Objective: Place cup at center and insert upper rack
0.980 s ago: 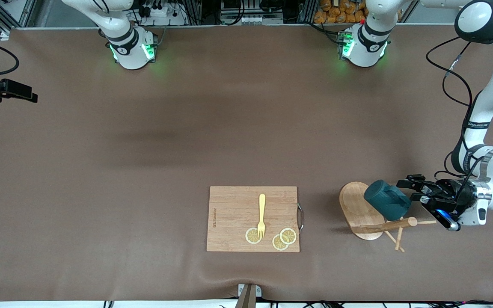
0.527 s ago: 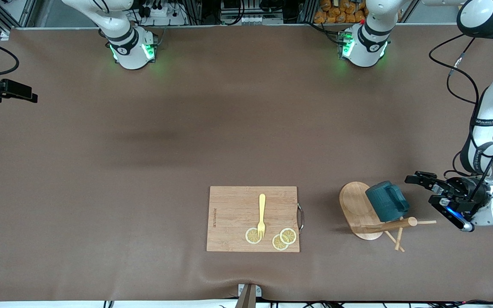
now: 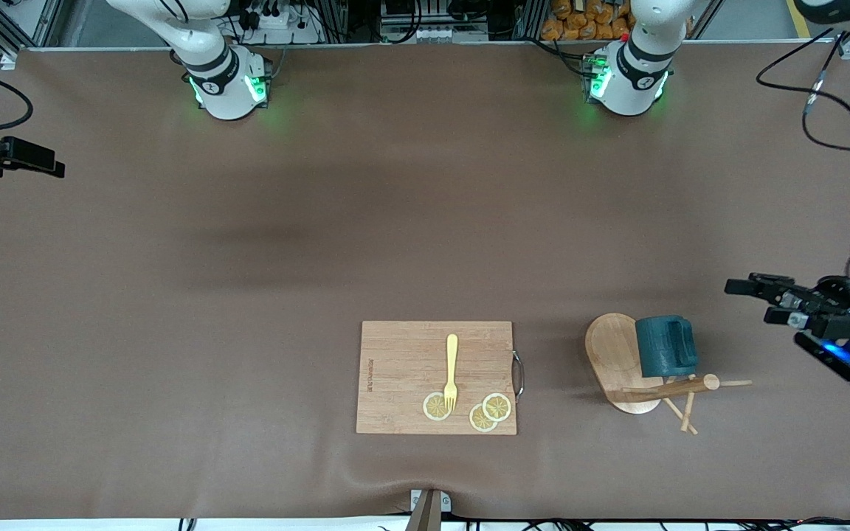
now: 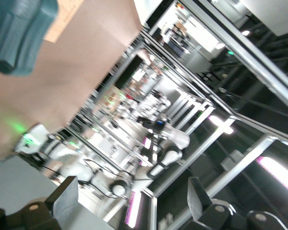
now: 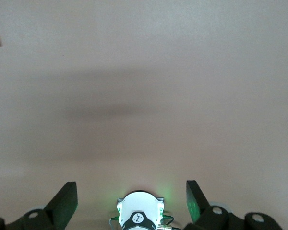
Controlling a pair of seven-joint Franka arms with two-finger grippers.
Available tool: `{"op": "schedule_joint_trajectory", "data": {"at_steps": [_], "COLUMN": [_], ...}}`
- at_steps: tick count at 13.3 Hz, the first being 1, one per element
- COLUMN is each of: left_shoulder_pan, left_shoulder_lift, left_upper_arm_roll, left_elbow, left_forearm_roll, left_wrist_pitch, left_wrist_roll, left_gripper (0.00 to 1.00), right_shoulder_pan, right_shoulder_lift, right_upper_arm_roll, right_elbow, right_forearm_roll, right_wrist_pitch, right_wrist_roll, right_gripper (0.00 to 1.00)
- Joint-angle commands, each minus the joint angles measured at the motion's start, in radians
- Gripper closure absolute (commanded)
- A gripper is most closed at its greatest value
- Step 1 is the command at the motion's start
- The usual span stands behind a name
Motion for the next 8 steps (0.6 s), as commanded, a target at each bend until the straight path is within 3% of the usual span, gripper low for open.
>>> {"op": "schedule_joint_trajectory", "data": {"at_steps": [1, 5, 8], "left_shoulder_pan": [-0.006, -0.006, -0.019], "left_shoulder_lift": [-0.15, -0.258, -0.324], "left_upper_arm_roll": [0.019, 0.003, -0.061], "left_elbow": [-0.03, -0.033, -0.035], "left_forearm_roll": [0.12, 0.298, 0.493], "left_wrist_pitch": [0.013, 0.018, 0.018], "left_wrist_roll": [-0.023, -0.03, -0.03], "left_gripper": [0.0, 0.0, 0.0], "right_shoulder_pan": [-0.012, -0.013, -0.015], "right_shoulder_lift": [-0.003, -0.003, -0.003], "right_upper_arm_roll": [0.008, 0.008, 0.008], "right_elbow": [0.0, 0.001, 0.0], "right_forearm_roll": [0.0, 0.002, 0.003], "right_wrist_pitch": [0.001, -0.003, -0.005], "right_wrist_roll": [-0.001, -0.001, -0.003], "right_gripper": [0.0, 0.0, 0.0]}}
